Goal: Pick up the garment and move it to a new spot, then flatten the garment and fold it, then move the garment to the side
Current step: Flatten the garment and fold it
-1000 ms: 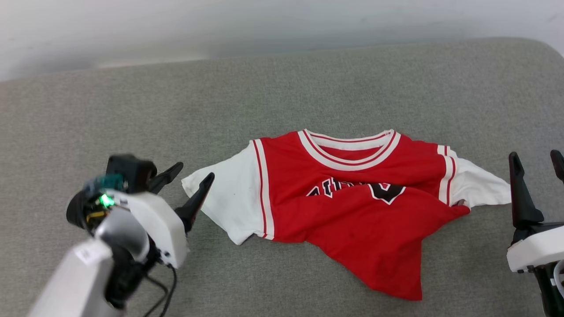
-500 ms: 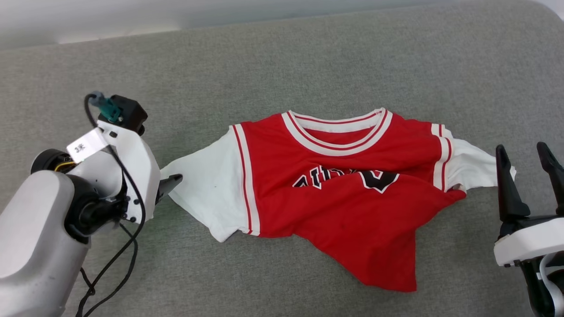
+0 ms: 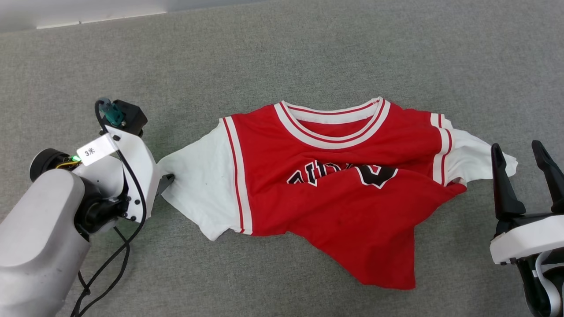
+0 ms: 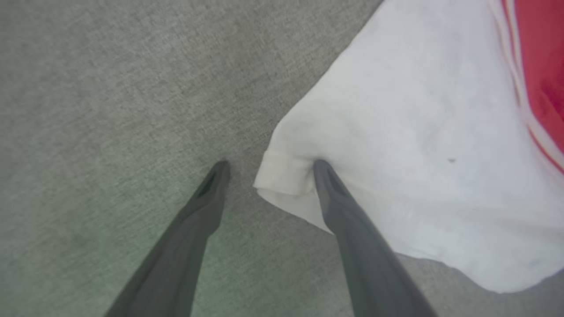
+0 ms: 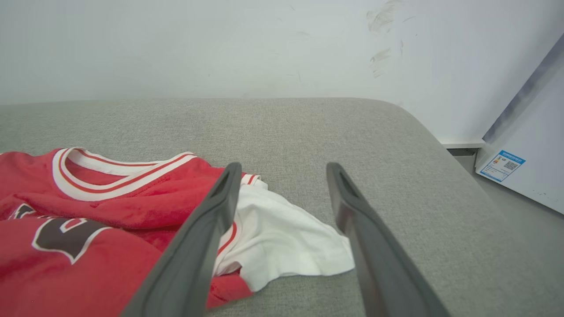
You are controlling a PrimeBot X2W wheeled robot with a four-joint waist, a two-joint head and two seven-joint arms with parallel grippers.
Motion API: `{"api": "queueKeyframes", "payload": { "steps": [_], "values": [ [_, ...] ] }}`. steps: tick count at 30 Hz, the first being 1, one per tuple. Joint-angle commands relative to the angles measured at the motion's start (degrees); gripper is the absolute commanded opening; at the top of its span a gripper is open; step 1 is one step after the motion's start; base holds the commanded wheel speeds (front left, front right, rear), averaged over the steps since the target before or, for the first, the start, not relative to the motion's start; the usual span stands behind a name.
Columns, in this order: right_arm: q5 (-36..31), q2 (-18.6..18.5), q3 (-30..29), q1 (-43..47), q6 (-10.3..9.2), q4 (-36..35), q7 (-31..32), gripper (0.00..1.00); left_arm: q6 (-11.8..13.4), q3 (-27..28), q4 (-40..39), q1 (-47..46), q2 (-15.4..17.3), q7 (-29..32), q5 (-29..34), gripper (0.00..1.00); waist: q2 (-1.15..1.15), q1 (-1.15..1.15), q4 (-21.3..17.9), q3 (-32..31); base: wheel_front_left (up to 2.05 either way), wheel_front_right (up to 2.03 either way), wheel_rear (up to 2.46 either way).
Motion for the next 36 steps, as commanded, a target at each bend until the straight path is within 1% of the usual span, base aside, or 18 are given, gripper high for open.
{"api": "queueKeyframes", "payload": {
  "steps": [1, 2, 4, 6, 9, 11, 14, 18, 20, 23, 26, 28, 32, 36],
  "values": [
    [-0.29, -0.15, 0.12, -0.66, -0.02, -0.07, -0.03, 1.0, -0.12, -2.72, 2.41, 2.71, -1.16, 1.1, -0.93, 0.29, 0.0, 0.01, -0.03, 0.18, 0.0, 0.0, 0.0],
    [-0.29, -0.21, 0.15, -0.83, -0.02, -0.11, 0.05, 1.0, -0.12, -3.44, 2.94, 3.32, -1.33, 1.21, -1.58, 0.0, 0.0, 0.01, -0.01, 0.22, 0.0, 0.0, 0.0],
    [-0.28, -0.52, -0.05, -1.01, -0.02, -0.16, 0.35, 1.0, -0.14, -4.47, 3.69, 4.05, -1.46, 0.57, -2.51, 0.0, 0.0, 0.01, 0.14, 0.0, 0.0, 0.0, 0.0],
    [-0.56, -0.9, -0.27, -1.02, -0.02, -0.33, 0.9, 1.0, -0.1, -3.95, 4.23, 4.09, -1.34, -1.85, -2.73, 0.0, 0.0, 0.01, 0.47, -0.51, 0.0, 0.0, 0.0],
    [-0.29, -2.1, 0.05, -0.6, -0.02, -0.26, 3.15, 1.0, 0.02, -2.17, 4.54, 2.89, -0.65, -7.0, -1.81, 0.0, 0.0, 0.01, 1.1, -1.61, 0.0, 0.0, 0.0],
    [0.39, -3.72, 0.91, 0.02, -0.02, -0.17, 5.98, 1.0, 0.02, -0.84, 3.64, 2.08, -0.26, -11.52, -1.46, 0.0, 0.0, 0.01, 1.67, -2.43, 0.0, 0.0, 0.0],
    [1.53, -6.36, 0.67, 0.71, -0.03, -0.23, 12.24, 1.0, -0.01, 0.34, 1.48, 1.41, 0.28, -17.85, -0.91, 0.0, 0.0, 0.01, 2.82, -3.59, 0.0, 0.0, 0.0],
    [3.27, -10.16, 0.45, 0.65, -0.02, -1.68, 22.95, 1.0, 0.12, 1.26, -1.51, 2.33, 1.73, -22.51, 0.44, 0.0, 0.0, 0.01, 4.48, -5.14, 0.0, 0.0, 0.0],
    [5.32, -11.29, 0.08, 0.19, -0.03, -2.31, 28.62, 1.0, 0.22, 1.53, -3.79, 2.85, 2.55, -23.63, 0.81, 0.0, 0.0, 0.01, 5.24, -5.55, 0.0, 0.0, 0.0],
    [6.3, -14.21, -0.37, -0.91, -0.02, -3.11, 37.07, 1.0, 0.45, 1.65, -8.38, 3.97, 3.81, -24.61, 1.45, 0.0, 0.0, 0.01, 6.33, -5.5, 0.0, 0.0, 0.0],
    [6.57, -15.9, -1.47, -3.35, -0.02, -2.89, 42.93, 1.0, 1.48, 1.73, -14.29, 5.46, 5.05, -24.65, 2.09, 0.0, 0.0, 0.01, 7.55, -4.95, 0.0, 0.0, 0.0],
    [7.14, -16.31, -1.91, -4.86, -0.02, -1.87, 46.48, 1.0, 2.16, 1.91, -18.12, 6.48, 5.56, -24.5, 2.15, 0.0, 0.0, 0.01, 8.44, -4.35, 0.0, 0.0, 0.0],
    [7.09, -17.34, -2.81, -9.21, -0.02, 1.22, 51.53, 1.0, 3.73, 2.01, -25.18, 8.2, 6.83, -23.87, 2.77, 0.0, 0.0, 0.01, 10.12, -2.79, 0.0, 0.0, 0.0],
    [6.26, -17.88, -4.09, -13.15, -0.03, 6.06, 53.61, 1.0, 4.38, 1.56, -30.67, 8.78, 7.36, -23.27, 3.45, 0.0, 0.0, 0.01, 11.99, -1.06, 0.0, 0.0, 0.0]
  ]
}}
